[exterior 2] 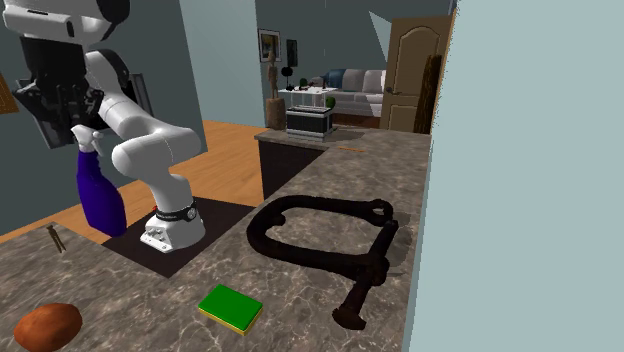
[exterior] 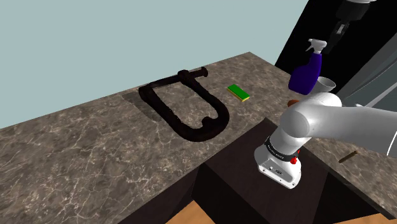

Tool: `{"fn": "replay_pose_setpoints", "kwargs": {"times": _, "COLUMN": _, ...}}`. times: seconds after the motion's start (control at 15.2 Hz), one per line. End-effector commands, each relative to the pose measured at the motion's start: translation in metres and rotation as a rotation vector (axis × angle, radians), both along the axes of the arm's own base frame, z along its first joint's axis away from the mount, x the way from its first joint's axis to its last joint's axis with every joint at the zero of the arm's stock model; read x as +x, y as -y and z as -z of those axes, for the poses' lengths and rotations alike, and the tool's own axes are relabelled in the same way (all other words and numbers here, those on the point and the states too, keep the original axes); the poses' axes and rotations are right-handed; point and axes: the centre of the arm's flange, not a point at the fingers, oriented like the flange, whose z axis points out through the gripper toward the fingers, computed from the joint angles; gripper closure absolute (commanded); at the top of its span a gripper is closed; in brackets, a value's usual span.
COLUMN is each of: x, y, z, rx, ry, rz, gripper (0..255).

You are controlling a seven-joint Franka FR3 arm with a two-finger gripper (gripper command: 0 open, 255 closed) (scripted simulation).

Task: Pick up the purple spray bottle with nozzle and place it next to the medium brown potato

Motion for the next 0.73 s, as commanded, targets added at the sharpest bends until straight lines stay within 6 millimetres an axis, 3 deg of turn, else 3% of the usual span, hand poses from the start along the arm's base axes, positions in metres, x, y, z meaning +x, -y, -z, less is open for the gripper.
{"fn": "replay_pose_setpoints", "kwargs": {"times": 0.0, "x": 0.001, "y": 0.0, "z": 0.011, "rx": 0.0, "ry": 0.0, "rz": 0.0, "gripper": 255}}
{"fn": "replay_pose_setpoints", "kwargs": {"times": 0.66, "x": 0.001, "y": 0.0, "z": 0.064, "rx": 0.0, "ry": 0.0, "rz": 0.0, "gripper": 255}}
